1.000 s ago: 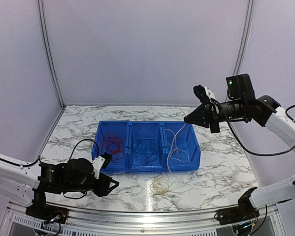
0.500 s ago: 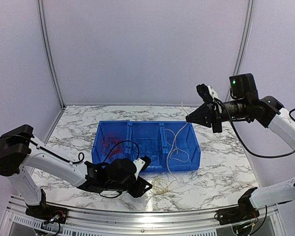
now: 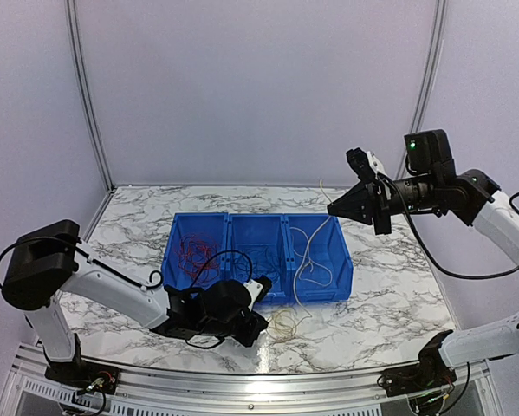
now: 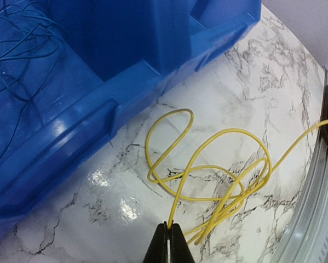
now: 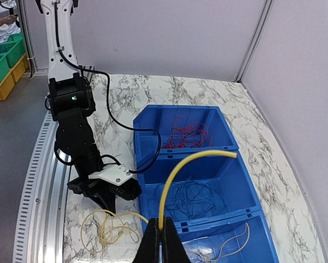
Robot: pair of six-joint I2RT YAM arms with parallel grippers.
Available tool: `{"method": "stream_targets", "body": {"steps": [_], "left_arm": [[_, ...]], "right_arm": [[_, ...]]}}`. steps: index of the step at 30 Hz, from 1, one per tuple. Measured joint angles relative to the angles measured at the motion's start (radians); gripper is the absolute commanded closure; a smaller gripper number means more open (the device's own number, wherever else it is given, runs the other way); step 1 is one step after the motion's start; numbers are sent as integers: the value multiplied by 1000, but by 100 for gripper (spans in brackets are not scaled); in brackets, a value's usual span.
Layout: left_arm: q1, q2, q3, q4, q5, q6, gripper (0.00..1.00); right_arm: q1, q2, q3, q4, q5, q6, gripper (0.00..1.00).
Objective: Untangle the cables
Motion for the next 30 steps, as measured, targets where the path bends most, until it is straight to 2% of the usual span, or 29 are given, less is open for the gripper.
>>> {"method": "stream_targets", "body": {"steps": [5,13,20,24,30], "left_arm": [[6,-106,-108,18,-54,-29,100],[11,-399,-419,15,-164,-177,100],[12,-696,-658,-80,-269,-374,100],[11,-849,-700,-157,-325,-450,100],[11,-961,-698,-195,-373,-515,100]], "right_arm": [[-4,1,39,-52,63,-24,100],[-59,-23,290,-114,307,-93,100],[-116,-34,296,-65,555,-75,100],[-138,-18,290,-14,698,-39,100],[-163,12,285,29,841,0,100]]}}
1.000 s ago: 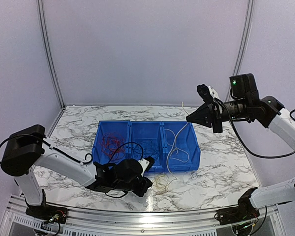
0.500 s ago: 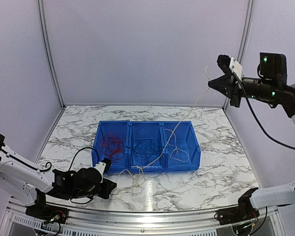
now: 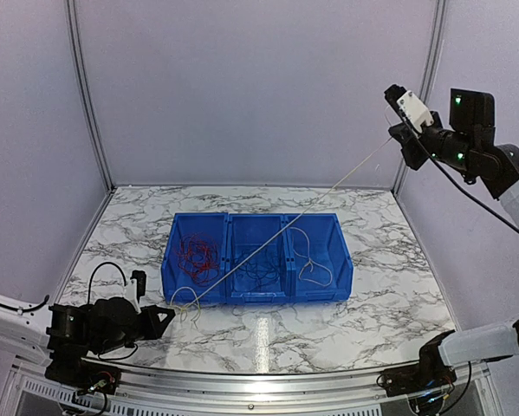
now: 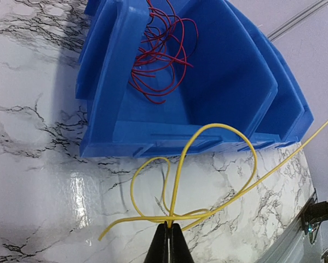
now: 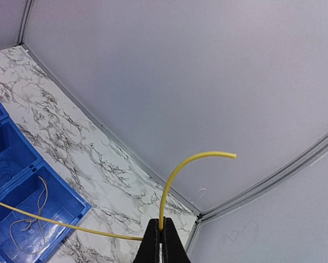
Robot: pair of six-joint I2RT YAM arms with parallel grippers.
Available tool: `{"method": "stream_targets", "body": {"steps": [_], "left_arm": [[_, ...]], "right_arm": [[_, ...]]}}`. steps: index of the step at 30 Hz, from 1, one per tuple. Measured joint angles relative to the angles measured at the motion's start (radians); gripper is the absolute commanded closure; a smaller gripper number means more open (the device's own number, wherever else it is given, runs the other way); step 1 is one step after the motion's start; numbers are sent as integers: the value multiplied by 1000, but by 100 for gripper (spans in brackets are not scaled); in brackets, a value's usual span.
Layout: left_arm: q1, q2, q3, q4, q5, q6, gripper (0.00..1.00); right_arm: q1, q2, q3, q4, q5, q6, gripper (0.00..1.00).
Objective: Untangle the cables
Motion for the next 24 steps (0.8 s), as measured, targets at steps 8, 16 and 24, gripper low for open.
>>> {"method": "stream_targets", "body": {"steps": [8,16,24], "left_arm": [[-1,-13,8,26,-5,-81,100],[-1,-2,-3,-42,-27,-96,80],[-1,-17,-49,-180,-40,-18,75]], "right_arm": [[-93,38,-13,2,12,54,100],[-179,79,35,55,-54,112,100],[-215,39,37,135,-159,131,100]]}}
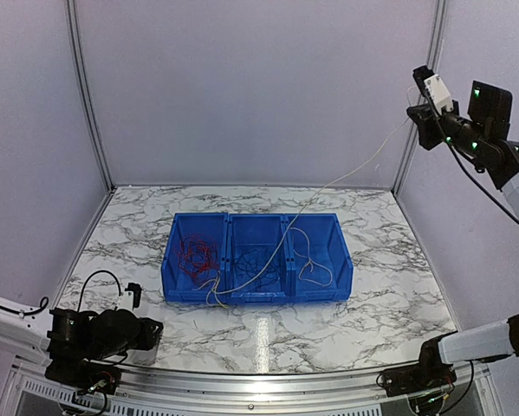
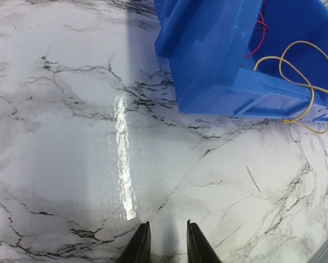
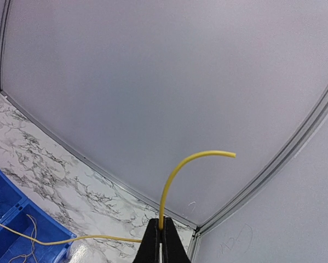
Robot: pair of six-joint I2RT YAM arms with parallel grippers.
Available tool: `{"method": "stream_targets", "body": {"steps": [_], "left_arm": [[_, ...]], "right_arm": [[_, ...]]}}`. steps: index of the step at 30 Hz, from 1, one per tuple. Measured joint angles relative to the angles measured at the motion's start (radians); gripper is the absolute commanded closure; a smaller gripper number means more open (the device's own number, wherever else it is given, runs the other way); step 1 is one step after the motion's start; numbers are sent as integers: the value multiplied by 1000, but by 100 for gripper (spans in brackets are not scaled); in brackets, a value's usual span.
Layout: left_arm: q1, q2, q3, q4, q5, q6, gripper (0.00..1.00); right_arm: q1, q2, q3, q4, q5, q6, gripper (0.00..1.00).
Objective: Untangle the cables
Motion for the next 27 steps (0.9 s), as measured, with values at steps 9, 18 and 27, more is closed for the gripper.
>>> {"method": "stream_targets", "body": {"steps": [9,18,27], "left_arm": [[0,18,14,150,31,190,54],[0,387,246,352,3,296,53],[3,615,446,400,-65,360,55]], "right_arm": [[0,-12,-19,-6,-95,1,100],[0,-13,-27,-11,-146,2,100],[0,-13,-10,-57,-206,5,100]]}}
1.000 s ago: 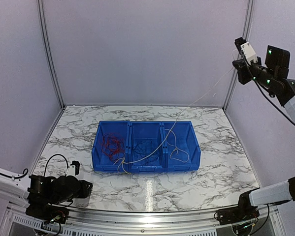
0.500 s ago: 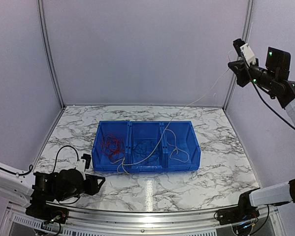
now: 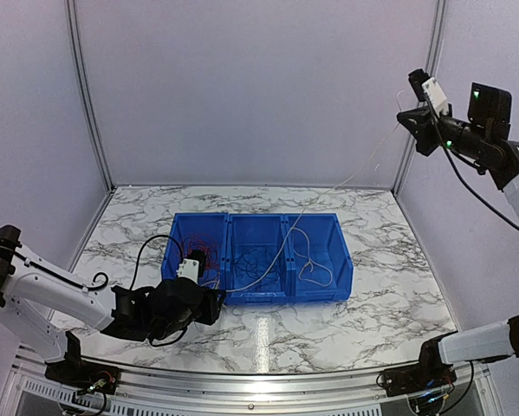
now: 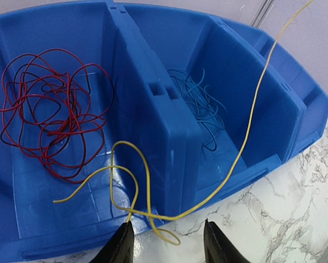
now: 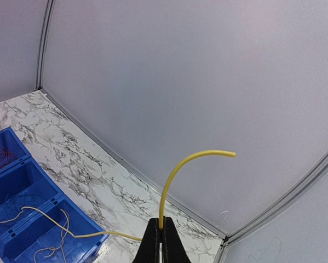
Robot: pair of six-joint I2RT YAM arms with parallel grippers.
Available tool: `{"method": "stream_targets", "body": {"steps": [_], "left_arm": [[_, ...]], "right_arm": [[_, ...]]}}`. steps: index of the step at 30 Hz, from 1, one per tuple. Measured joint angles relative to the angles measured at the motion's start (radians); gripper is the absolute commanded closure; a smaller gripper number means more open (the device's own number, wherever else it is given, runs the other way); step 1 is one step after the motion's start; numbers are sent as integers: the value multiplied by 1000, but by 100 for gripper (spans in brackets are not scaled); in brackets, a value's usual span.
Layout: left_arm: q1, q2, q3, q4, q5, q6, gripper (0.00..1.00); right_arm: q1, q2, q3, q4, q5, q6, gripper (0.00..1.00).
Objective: Untangle the cables
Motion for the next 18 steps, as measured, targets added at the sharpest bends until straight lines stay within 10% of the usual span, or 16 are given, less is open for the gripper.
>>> {"method": "stream_targets", "body": {"steps": [18], "left_arm": [[34,19,26,-9,31,89,57]], "right_arm": [[0,39,479,-87,-309,29,100]]}}
